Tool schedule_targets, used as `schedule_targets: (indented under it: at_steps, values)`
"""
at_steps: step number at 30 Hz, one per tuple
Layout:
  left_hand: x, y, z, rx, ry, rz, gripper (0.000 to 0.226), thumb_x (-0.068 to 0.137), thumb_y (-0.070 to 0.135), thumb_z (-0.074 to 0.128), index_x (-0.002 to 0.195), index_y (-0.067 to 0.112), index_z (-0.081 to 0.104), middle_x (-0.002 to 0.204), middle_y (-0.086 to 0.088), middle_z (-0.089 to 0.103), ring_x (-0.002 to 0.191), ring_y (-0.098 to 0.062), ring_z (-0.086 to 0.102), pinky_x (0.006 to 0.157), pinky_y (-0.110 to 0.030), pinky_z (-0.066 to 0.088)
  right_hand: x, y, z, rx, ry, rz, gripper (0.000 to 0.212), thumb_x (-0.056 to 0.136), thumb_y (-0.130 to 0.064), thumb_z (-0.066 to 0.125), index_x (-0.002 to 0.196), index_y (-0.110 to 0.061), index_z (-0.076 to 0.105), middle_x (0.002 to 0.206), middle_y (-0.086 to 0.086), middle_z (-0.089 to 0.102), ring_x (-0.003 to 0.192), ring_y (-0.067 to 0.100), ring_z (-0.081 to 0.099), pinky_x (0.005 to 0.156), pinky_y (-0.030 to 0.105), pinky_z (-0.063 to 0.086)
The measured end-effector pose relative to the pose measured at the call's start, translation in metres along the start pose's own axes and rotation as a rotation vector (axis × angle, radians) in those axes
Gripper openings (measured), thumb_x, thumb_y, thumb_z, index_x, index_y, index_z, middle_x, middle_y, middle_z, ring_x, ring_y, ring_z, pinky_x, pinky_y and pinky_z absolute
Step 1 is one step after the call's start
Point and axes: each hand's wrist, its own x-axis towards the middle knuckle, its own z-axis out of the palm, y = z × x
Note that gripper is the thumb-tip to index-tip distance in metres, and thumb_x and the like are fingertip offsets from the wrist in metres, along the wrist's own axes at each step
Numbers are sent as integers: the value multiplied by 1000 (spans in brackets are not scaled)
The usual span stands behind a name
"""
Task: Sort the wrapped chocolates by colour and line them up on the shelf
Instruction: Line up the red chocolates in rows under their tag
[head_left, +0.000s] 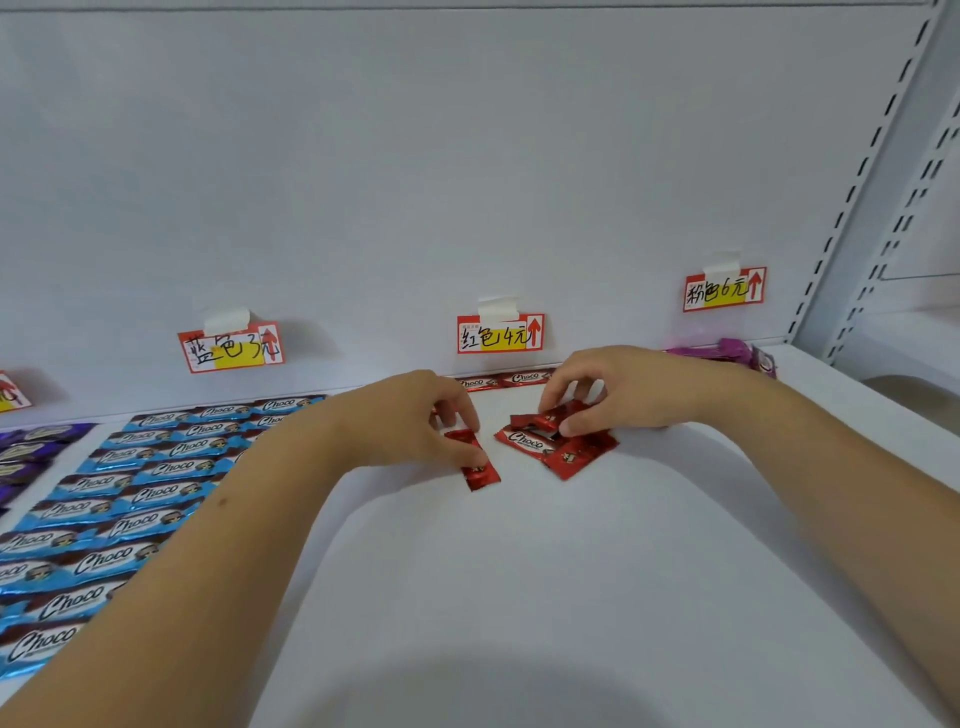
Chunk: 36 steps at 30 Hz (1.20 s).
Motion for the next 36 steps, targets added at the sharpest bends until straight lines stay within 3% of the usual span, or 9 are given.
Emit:
schedule_targets:
  at_steps: [7,13,16,19,21,24,29,33,36]
  values:
    - [0,-2,-1,1,-25,-12,32,73,59,73,86,30,68,90,16,53,78,-3,51,67,-20,37,6,10,2,79,129,-5,13,90,-43,65,91,-35,74,94,-14,72,94,10,65,92,39,52]
    - [-7,-10,-12,-48,-143,3,26,72,48,82,93,35,72,89,18,59,80,-4,52,77,-21,43,8,11,5,337,203,27,19,99,-26,56,96,-15,72,78,-4,75,58,9,59,69,27,49]
    - [-6,-10,-11,-35,-119,-12,24,74,42,82,90,29,69,81,20,59,80,-5,53,77,-23,43,9,10,6,402,163,59,20,102,-14,49,105,-14,69,70,-9,72,57,4,56,59,18,46]
    - [-5,-11,-12,-144,-128,16,16,79,26,81,86,23,68,80,8,65,74,-6,57,74,-20,44,11,9,7,510,149,81,23,101,-6,48,112,-13,67,83,-3,74,69,5,65,69,18,54]
    - [-4,-11,-11,-206,-88,42,13,81,19,79,88,25,70,82,3,69,72,-7,59,72,-19,45,13,8,7,533,203,103,20,99,-7,53,106,-16,70,90,-2,75,82,9,69,78,18,55]
    - [1,-11,-8,-218,73,81,12,84,19,75,88,30,74,84,11,72,76,-3,62,73,-14,49,15,7,5,462,290,118,19,95,-15,60,90,-29,72,89,-16,73,85,-1,65,72,10,44]
    - [8,-13,2,-150,309,134,18,83,14,73,85,31,72,87,15,69,84,3,62,77,-12,50,20,11,4,464,362,118,17,94,-16,59,84,-24,70,80,-6,71,73,8,60,77,26,45]
    - [12,-14,10,37,336,192,19,79,17,77,83,34,68,97,18,60,96,0,48,81,-12,41,24,9,8,484,352,118,9,92,-11,57,95,-18,62,91,1,73,84,20,69,89,36,55]
    - [13,-13,10,56,352,207,19,80,18,77,84,35,70,103,16,55,96,-4,44,80,-10,38,22,6,13,481,320,78,17,91,-11,60,104,-22,61,83,-6,70,79,10,63,79,30,49]
